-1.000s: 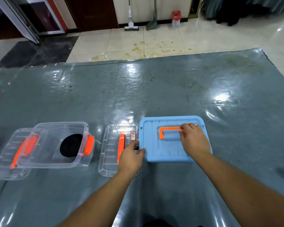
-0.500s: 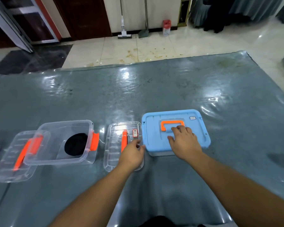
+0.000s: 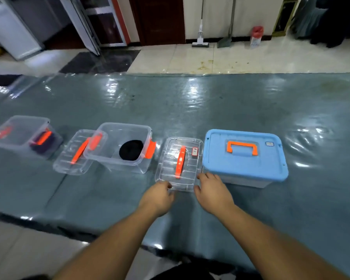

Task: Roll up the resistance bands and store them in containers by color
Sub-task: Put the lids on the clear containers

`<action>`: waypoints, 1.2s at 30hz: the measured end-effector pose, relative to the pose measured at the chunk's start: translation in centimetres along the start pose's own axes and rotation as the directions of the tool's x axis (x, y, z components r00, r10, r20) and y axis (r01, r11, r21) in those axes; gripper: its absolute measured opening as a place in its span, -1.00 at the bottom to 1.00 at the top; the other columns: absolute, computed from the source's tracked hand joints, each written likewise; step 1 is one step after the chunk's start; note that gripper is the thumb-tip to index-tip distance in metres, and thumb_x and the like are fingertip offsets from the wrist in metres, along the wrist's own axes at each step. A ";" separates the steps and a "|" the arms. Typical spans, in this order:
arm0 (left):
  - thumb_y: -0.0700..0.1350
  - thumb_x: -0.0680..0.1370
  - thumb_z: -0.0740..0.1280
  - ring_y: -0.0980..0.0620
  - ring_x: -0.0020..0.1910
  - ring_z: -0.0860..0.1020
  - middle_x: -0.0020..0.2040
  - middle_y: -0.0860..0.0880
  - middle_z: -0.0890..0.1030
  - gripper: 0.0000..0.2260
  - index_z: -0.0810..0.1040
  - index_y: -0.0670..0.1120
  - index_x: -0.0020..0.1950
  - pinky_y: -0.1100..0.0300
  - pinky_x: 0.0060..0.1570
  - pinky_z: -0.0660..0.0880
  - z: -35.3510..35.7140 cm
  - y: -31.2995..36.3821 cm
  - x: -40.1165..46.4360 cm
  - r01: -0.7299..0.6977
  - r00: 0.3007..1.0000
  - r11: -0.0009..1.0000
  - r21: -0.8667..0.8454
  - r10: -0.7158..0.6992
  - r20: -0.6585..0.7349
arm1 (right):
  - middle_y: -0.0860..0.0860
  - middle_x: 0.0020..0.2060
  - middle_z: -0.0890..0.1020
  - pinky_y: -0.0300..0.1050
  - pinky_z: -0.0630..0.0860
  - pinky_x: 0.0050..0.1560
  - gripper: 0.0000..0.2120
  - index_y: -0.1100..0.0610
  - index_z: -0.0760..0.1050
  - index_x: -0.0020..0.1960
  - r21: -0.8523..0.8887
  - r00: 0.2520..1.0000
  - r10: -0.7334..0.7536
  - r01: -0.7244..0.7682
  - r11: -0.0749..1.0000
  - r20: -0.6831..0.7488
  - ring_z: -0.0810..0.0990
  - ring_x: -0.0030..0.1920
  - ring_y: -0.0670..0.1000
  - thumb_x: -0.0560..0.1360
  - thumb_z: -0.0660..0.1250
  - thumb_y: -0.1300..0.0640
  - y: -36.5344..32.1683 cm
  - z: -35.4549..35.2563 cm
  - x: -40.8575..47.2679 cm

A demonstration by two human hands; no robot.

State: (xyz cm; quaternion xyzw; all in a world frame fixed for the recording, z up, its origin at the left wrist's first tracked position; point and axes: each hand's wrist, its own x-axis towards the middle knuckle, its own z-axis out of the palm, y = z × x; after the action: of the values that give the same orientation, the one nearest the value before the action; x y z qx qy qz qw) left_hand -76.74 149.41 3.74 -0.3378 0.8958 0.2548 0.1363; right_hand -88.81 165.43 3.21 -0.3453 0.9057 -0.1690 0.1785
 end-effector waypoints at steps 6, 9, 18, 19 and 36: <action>0.06 0.62 0.26 -0.14 0.24 0.58 0.30 -0.08 0.60 -0.70 0.56 -0.02 0.29 0.01 0.21 0.54 -1.0 -4.4 -1.8 0.050 0.999 0.999 0.012 -0.050 -0.014 | 0.11 0.30 0.58 0.06 0.49 0.32 -0.64 0.10 0.47 0.36 0.010 0.994 0.026 -0.027 1.000 0.109 0.47 0.33 0.15 0.64 0.17 -0.02 -3.3 2.5 0.5; 0.07 0.64 0.25 -0.14 0.26 0.57 0.32 -0.10 0.56 -0.68 0.54 -0.02 0.34 0.00 0.26 0.52 -2.0 -6.8 -1.3 0.060 0.998 0.998 0.008 -0.060 -0.006 | 0.13 0.31 0.58 0.03 0.47 0.34 -0.60 0.12 0.45 0.41 0.005 0.992 0.049 -0.050 0.999 0.115 0.50 0.34 0.18 0.64 0.18 -0.01 -5.1 3.5 2.0; 0.04 0.65 0.26 -0.15 0.30 0.55 0.34 -0.13 0.56 -0.68 0.54 -0.05 0.35 0.04 0.30 0.49 -6.5 -15.3 4.8 -0.061 0.995 0.998 0.031 0.059 0.078 | 0.21 0.21 0.61 0.11 0.53 0.26 -0.68 0.20 0.53 0.23 0.106 0.942 0.321 -0.330 0.938 0.098 0.56 0.24 0.27 0.59 0.24 0.03 -11.9 7.5 8.5; 0.04 0.65 0.25 -0.16 0.30 0.55 0.34 -0.13 0.56 -0.68 0.53 -0.06 0.35 0.02 0.30 0.50 -6.9 -16.3 5.5 -0.082 0.992 0.995 0.049 0.076 0.102 | 0.22 0.20 0.62 0.10 0.54 0.25 -0.69 0.20 0.54 0.22 0.131 0.928 0.360 -0.369 0.920 0.093 0.57 0.22 0.28 0.58 0.26 0.04 -12.6 8.0 9.0; 0.04 0.63 0.23 -0.18 0.26 0.54 0.29 -0.12 0.55 -0.71 0.53 -0.04 0.28 -0.01 0.21 0.51 -4.6 -19.2 12.1 -0.311 0.915 0.933 0.179 0.244 0.321 | 0.28 0.20 0.60 0.12 0.51 0.23 -0.65 0.29 0.48 0.25 0.180 0.760 0.650 -0.638 0.748 -0.004 0.57 0.23 0.32 0.61 0.30 0.05 -11.2 10.3 13.9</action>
State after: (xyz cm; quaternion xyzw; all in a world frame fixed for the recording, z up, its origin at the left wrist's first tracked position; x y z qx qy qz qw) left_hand -72.96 128.04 -4.43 -0.1470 0.9277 0.2151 0.2674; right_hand -87.62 146.13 -3.87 0.0102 0.9570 -0.1841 0.2240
